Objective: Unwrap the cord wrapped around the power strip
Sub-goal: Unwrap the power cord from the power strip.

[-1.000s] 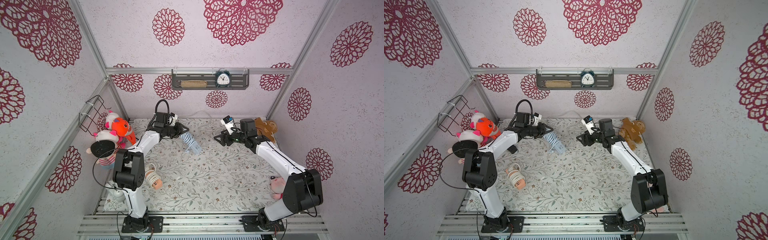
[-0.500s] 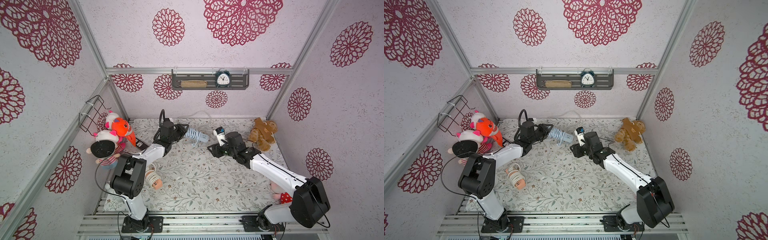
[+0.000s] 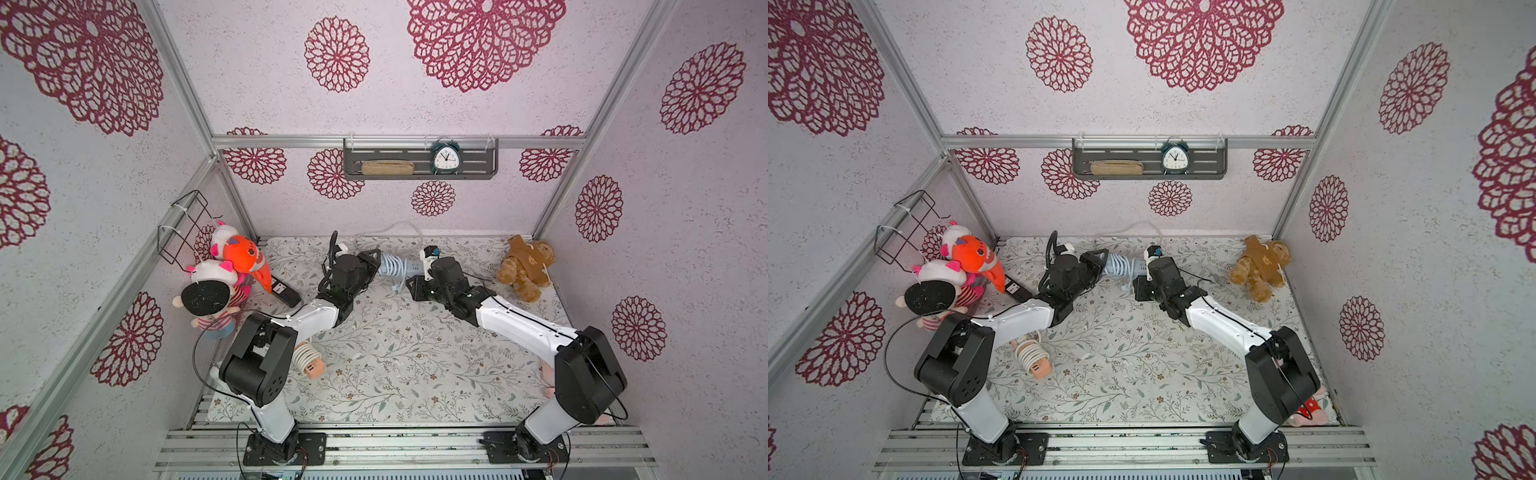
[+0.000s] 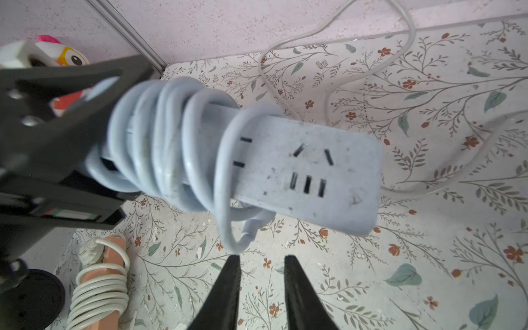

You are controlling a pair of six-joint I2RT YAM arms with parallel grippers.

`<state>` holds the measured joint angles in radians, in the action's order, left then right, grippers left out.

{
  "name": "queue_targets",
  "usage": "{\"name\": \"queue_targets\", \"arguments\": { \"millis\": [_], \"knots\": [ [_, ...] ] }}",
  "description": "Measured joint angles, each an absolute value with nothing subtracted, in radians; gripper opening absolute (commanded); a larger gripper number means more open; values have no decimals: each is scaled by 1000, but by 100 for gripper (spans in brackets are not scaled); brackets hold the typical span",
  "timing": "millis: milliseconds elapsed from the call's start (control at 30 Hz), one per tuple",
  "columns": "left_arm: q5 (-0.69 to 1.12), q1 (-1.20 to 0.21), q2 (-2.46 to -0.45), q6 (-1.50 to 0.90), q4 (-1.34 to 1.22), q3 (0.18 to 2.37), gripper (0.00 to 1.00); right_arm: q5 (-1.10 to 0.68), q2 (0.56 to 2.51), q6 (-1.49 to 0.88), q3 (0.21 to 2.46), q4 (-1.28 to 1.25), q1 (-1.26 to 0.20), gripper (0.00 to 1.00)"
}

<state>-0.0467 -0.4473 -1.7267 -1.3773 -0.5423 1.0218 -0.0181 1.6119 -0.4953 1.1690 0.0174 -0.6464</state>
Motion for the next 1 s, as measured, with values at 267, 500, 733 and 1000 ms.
{"name": "queue_targets", "arguments": {
  "millis": [267, 500, 733, 1000],
  "knots": [
    [-62, -447, -1712, -1378, -548, 1020, 0, -20, 1666, -525, 1209, -2, -662, 42],
    [-64, -447, -1711, -1377, -548, 1020, 0, -19, 1674, -533, 1225, -26, -682, 41],
    [-78, -444, -1694, -1365, -530, 1013, 0, 2, 1692, -542, 1248, -3, -699, 28],
    [-95, -444, -1686, -1354, -517, 1010, 0, 30, 1592, -571, 1173, 46, -706, 49]
  ]
}}
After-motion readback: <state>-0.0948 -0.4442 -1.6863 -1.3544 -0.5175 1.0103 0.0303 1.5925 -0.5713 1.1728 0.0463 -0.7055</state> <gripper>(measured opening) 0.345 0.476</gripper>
